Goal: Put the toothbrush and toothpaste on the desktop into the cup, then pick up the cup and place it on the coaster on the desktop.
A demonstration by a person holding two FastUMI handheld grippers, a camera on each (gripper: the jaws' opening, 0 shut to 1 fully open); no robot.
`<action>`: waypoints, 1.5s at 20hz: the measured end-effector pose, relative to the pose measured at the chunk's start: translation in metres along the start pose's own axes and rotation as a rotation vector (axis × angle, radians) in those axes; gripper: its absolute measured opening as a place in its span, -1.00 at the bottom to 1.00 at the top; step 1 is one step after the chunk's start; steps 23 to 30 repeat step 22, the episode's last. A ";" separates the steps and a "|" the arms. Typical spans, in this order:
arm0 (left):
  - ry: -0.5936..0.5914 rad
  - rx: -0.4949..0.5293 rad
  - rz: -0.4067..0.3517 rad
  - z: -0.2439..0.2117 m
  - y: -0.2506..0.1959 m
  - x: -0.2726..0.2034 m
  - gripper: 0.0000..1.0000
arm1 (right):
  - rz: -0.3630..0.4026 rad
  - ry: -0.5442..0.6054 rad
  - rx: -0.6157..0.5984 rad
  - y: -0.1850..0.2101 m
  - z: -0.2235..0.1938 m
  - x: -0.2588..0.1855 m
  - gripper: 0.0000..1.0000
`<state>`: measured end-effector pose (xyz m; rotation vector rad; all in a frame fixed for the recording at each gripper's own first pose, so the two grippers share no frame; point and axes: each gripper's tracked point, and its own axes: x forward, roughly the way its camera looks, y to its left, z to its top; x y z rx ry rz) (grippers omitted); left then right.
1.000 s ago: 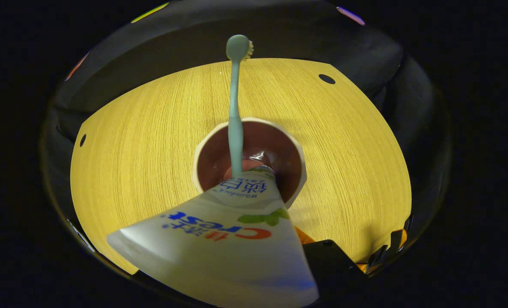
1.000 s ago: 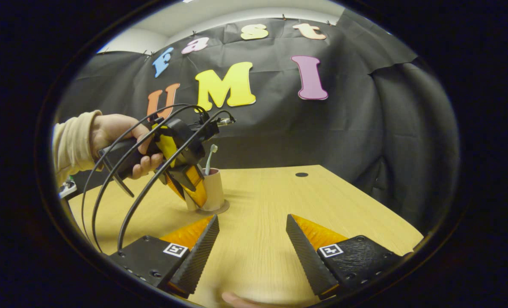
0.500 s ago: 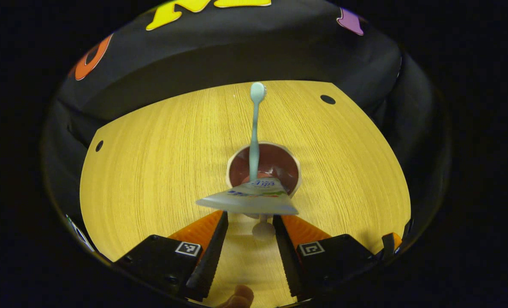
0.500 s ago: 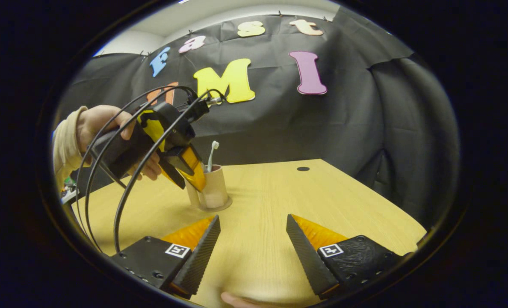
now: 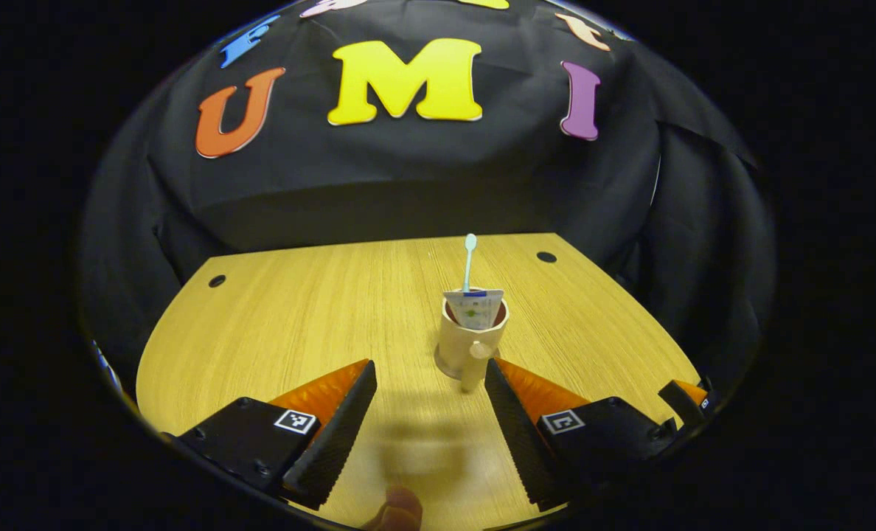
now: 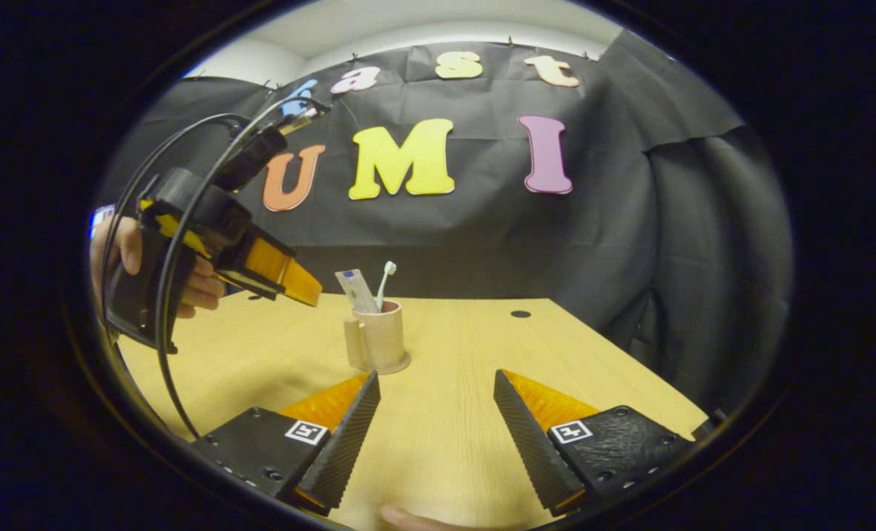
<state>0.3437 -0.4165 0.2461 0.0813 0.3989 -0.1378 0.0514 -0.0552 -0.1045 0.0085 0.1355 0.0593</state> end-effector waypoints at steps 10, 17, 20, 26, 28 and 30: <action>-0.384 -0.064 0.085 0.042 0.016 -0.027 0.89 | 0.012 -0.156 -0.049 0.061 0.059 -0.066 0.89; -0.480 -0.068 0.038 0.059 0.013 -0.042 0.94 | -0.022 -0.142 0.050 0.077 0.093 -0.091 0.89; -0.467 -0.090 0.043 0.054 0.013 -0.048 0.95 | -0.033 -0.158 -0.001 0.083 0.100 -0.095 0.89; -0.471 -0.090 0.068 0.054 0.017 -0.048 0.95 | -0.027 -0.164 -0.026 0.090 0.100 -0.095 0.90; -0.471 -0.090 0.068 0.054 0.017 -0.048 0.95 | -0.027 -0.164 -0.026 0.090 0.100 -0.095 0.90; -0.471 -0.090 0.068 0.054 0.017 -0.048 0.95 | -0.027 -0.164 -0.026 0.090 0.100 -0.095 0.90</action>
